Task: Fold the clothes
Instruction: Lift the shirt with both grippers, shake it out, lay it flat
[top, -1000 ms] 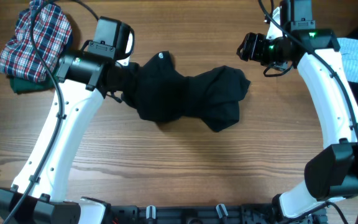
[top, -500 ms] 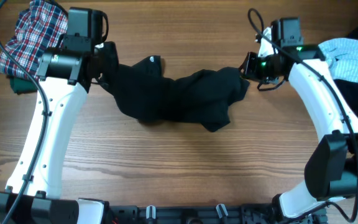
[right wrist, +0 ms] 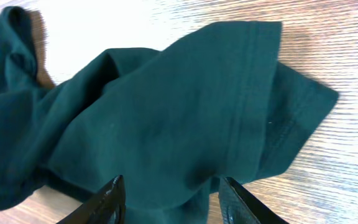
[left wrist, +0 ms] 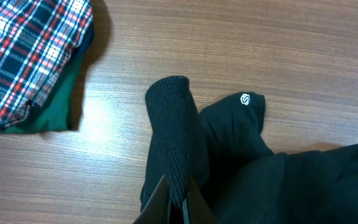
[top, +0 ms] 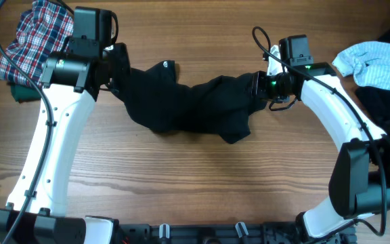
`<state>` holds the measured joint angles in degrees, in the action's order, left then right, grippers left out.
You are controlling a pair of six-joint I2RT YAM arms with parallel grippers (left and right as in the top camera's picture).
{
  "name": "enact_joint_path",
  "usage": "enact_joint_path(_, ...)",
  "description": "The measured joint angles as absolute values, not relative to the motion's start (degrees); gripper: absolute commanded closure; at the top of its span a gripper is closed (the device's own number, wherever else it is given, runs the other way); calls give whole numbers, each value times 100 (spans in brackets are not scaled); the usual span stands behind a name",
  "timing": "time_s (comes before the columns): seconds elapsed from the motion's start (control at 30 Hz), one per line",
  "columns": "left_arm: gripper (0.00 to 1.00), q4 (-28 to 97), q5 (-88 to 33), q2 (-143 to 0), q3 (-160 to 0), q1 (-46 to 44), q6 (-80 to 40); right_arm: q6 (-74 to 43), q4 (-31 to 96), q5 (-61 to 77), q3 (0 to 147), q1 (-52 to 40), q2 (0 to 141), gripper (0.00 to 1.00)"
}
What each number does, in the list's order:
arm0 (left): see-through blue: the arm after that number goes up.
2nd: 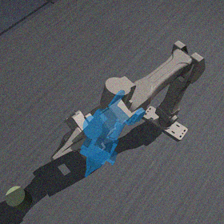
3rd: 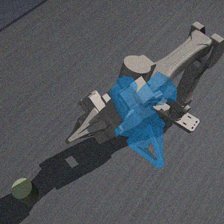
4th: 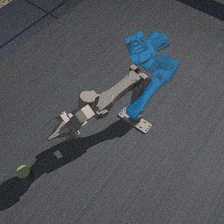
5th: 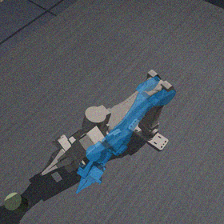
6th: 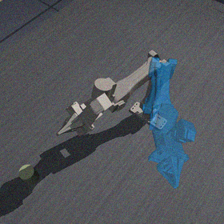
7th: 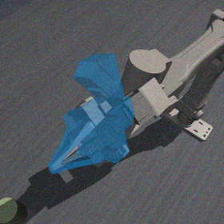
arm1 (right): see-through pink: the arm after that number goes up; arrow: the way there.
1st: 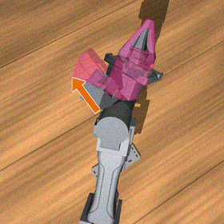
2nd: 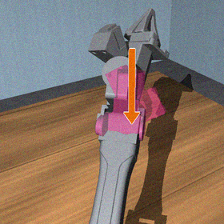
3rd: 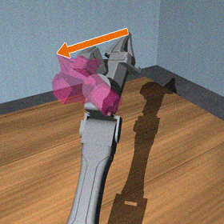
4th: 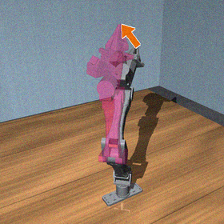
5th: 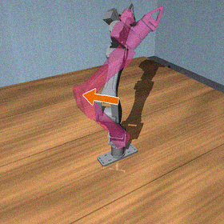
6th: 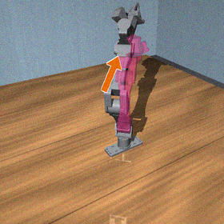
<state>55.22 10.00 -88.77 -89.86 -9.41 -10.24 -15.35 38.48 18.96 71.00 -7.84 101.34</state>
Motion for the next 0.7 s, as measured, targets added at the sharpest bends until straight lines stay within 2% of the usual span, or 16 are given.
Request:
enact_joint_path(0.43,96,5579,1000,-8877,-8986,-941,-1024,-1761,3551,1323,6899,-784,10280,49)
enact_joint_path(0.6,96,5612,1000,-8877,-8986,-941,-1024,-1894,3354,1306,6785,-784,10551,61)
enact_joint_path(0.7,96,5612,1000,-8877,-8986,-941,-1024,-1933,3205,1354,6783,-784,10663,74)
